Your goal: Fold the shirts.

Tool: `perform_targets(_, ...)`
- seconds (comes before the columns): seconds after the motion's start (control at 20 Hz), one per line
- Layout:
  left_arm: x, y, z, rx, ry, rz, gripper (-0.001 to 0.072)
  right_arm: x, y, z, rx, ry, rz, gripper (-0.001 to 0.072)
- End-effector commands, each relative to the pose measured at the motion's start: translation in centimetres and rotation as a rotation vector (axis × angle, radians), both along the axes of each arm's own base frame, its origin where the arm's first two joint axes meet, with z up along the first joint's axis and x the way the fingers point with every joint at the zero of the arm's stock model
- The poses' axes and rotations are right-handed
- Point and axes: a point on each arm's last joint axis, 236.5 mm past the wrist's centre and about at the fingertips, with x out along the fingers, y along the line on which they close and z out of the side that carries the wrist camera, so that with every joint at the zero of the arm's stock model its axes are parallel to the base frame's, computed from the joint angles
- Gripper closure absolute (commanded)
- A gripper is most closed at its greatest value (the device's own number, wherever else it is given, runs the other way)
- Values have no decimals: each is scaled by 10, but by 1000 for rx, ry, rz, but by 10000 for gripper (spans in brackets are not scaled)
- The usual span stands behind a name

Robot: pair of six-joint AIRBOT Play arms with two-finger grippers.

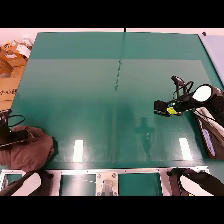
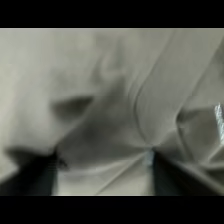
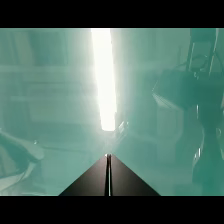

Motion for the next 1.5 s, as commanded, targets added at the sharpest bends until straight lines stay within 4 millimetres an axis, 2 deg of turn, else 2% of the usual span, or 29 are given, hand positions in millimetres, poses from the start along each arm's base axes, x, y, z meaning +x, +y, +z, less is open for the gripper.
perform_targets(0.0, 22, 6, -15, -5, -131, -33, 569, -1, 3, 0, 12, 4, -1, 692)
perform_targets(0.05, 24, 7, -14, -3, -135, -49, 686, -1, 5, 1, 25, 5, -4, 692)
perform_targets(0.2, 40, 9, 7, -8, -168, -15, 689, -1, 15, 5, 70, 6, -12, 693)
perform_targets(0.3, 69, 4, 39, -44, -261, 53, 690, -2, 16, 14, 71, 11, 16, 692)
perform_targets(0.4, 107, -20, 84, -108, -365, 4, 690, -1, 15, 29, 55, 4, 53, 692)
perform_targets(0.5, 149, -70, 141, -160, -503, -147, 690, 9, 16, 49, 57, -35, 64, 692)
perform_targets(0.6, 178, -149, 195, -252, -646, -344, 690, 21, 16, 70, 58, -92, 66, 692)
perform_targets(0.7, 185, -232, 235, -357, -752, -515, 690, 31, 17, 88, 60, -139, 67, 692)
perform_targets(0.8, 181, -299, 257, -437, -838, -630, 689, 36, 18, 98, 64, -165, 68, 692)
perform_targets(0.9, 171, -348, 253, -500, -838, -707, 689, 36, 18, 98, 63, -167, 68, 692)
perform_targets(0.95, 168, -369, 243, -525, -816, -741, 689, 36, 18, 98, 63, -167, 68, 692)
perform_targets(1.1, 162, -426, 194, -612, -708, -775, 673, 37, 18, 98, 63, -168, 67, 691)
perform_targets(1.15, 159, -439, 177, -650, -654, -762, 376, 37, 18, 98, 63, -168, 67, 660)
perform_targets(1.2, 155, -447, 162, -684, -596, -739, 55, 37, 18, 98, 61, -167, 67, 486)
perform_targets(1.25, 154, -444, 153, -687, -558, -730, 40, 37, 17, 98, 60, -167, 68, 302)
perform_targets(1.3, 158, -430, 150, -668, -537, -737, 40, 36, 17, 98, 60, -163, 69, 234)
perform_targets(1.35, 165, -411, 152, -643, -522, -742, 41, 33, 18, 97, 63, -149, 64, 233)
perform_targets(1.45, 187, -350, 156, -555, -495, -689, 41, 20, 24, 86, 83, -87, 59, 234)
